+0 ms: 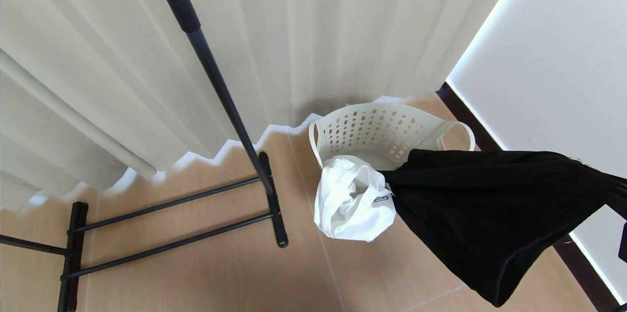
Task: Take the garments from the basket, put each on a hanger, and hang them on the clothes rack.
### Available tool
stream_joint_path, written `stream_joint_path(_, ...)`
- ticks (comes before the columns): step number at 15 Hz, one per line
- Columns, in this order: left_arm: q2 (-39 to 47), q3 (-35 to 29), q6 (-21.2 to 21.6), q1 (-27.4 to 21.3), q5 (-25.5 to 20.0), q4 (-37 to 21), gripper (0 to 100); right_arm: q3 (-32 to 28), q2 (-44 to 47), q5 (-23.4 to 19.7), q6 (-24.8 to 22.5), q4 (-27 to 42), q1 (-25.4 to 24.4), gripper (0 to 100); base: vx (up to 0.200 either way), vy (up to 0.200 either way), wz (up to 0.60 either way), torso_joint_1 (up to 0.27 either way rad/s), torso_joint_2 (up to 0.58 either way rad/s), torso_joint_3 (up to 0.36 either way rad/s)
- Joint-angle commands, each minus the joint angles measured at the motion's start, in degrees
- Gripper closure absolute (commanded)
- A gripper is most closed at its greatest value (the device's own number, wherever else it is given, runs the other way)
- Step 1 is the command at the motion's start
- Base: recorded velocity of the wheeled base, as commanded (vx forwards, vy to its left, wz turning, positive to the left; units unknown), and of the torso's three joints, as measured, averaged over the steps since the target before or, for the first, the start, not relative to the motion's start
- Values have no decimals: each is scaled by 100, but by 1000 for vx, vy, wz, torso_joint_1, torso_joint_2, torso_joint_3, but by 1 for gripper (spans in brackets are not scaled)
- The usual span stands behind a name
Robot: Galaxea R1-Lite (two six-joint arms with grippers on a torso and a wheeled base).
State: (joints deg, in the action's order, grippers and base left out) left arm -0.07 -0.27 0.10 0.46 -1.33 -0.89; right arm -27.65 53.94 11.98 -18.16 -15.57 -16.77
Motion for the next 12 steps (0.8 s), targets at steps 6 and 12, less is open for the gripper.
stream_joint_path(6,7,0,-1,6,1,1,0,14,37,6,-3,-8,8,100,0,0,0,3,2,201)
stream_joint_path(12,7,0,-1,-2,1,1,0,-13,37,-12,-3,1,34,100,0,0,0,4,3,206)
